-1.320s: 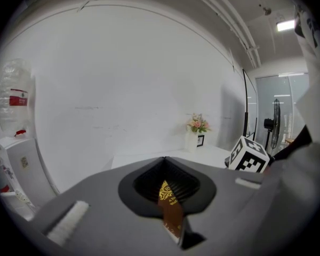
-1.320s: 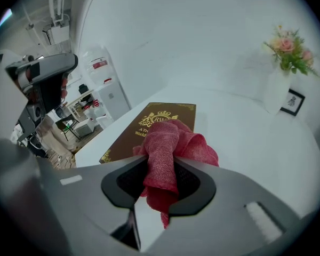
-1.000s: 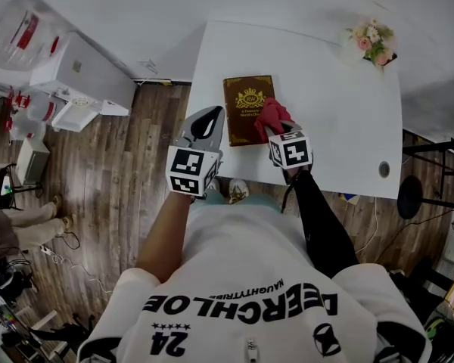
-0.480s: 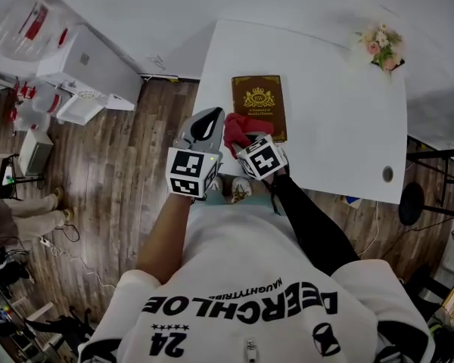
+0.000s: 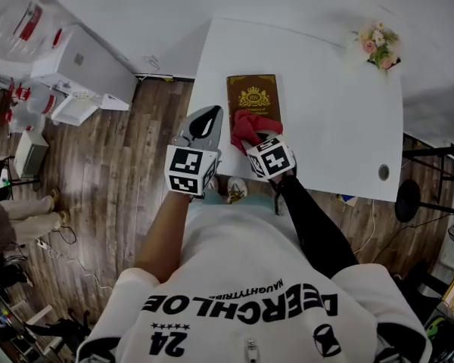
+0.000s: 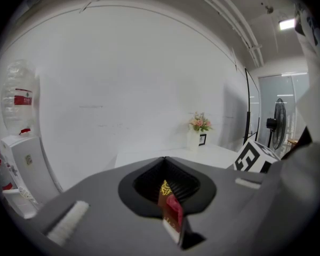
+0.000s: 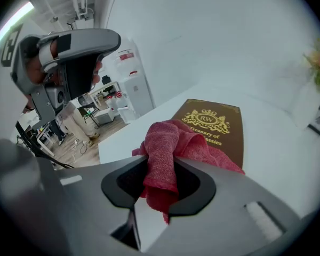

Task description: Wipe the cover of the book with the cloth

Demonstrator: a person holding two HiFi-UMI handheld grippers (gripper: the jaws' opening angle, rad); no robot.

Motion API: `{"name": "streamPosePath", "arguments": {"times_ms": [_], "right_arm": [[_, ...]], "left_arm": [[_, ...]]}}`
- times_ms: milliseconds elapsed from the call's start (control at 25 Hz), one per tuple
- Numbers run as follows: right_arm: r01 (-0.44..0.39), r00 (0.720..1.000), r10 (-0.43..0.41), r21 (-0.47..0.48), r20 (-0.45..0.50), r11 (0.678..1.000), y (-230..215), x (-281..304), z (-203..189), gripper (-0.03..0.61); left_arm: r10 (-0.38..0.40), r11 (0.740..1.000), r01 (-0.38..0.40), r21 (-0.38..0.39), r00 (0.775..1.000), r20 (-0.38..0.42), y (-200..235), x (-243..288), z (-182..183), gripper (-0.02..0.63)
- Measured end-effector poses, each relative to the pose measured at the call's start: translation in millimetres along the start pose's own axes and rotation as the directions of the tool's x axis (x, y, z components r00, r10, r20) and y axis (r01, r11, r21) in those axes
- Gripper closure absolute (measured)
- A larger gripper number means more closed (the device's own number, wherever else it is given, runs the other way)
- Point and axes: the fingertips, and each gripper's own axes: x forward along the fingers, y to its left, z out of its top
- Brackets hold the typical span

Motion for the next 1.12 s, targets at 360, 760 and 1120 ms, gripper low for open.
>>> {"name": "streamPosePath", "arguments": {"times_ms": [360, 760, 1120], "right_arm": [[0.093, 0.996, -0.094, 0.081, 0.007, 0.992, -48, -22, -18, 0.477], [0.14, 0.99, -0.141, 0.101, 0.003, 0.985, -72, -34, -23, 0.477], [0.077, 0.991, -0.076, -0.006, 0.115, 0.997, -67, -10, 53, 0.477]], "left_arm": [[-0.042, 0.999, 0.042, 0.003, 0.999, 0.009, -13, 20, 5, 0.557], [-0.056, 0.998, 0.056, 0.011, 0.998, 0.005, -17, 33, 7, 0.557], [0.018, 1.0, -0.018, 0.021, 1.0, 0.002, 8, 26, 9, 0.557]]}}
